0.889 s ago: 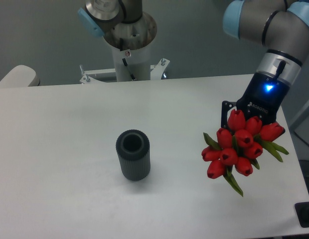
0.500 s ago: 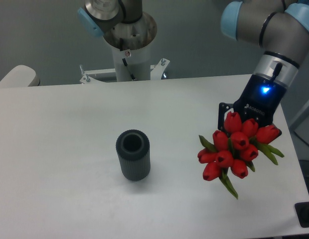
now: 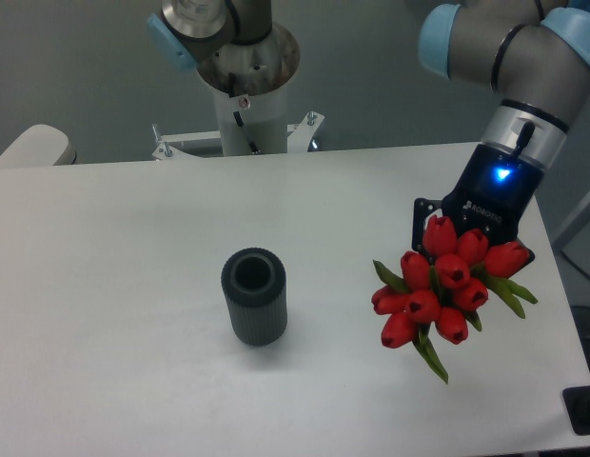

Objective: Place the flowers on the table

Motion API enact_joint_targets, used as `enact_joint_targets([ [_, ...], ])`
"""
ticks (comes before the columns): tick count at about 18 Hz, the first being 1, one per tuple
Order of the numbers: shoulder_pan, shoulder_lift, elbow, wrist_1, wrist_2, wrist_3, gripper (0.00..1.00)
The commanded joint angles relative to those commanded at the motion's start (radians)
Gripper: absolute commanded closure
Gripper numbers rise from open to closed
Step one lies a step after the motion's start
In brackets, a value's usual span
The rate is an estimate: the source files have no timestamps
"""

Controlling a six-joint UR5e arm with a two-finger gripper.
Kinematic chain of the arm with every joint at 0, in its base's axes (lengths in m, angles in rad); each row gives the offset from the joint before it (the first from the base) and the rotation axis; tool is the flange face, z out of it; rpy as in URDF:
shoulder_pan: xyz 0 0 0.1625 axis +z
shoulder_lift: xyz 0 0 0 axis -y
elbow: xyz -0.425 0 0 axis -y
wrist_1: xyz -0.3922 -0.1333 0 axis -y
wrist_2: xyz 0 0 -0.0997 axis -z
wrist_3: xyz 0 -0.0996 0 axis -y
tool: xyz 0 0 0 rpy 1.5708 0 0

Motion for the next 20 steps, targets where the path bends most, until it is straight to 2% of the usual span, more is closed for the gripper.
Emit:
enact_joint_targets([
  [2,-0.005,0.015,-0.003,0.002,0.106,0.008,0.59],
  [5,-0.035,0.028,-0.020,0.000,0.204,0.020,0.59],
  [11,-0.094,0.025,-0.029,0.002,0.486,0.026,0.59],
  [16,-0.141,0.011,-0.086,-0.006,0.764,0.008,0.59],
  [20,-0.150,-0.026,-0.109,0.017,0.786,-0.087,0.59],
])
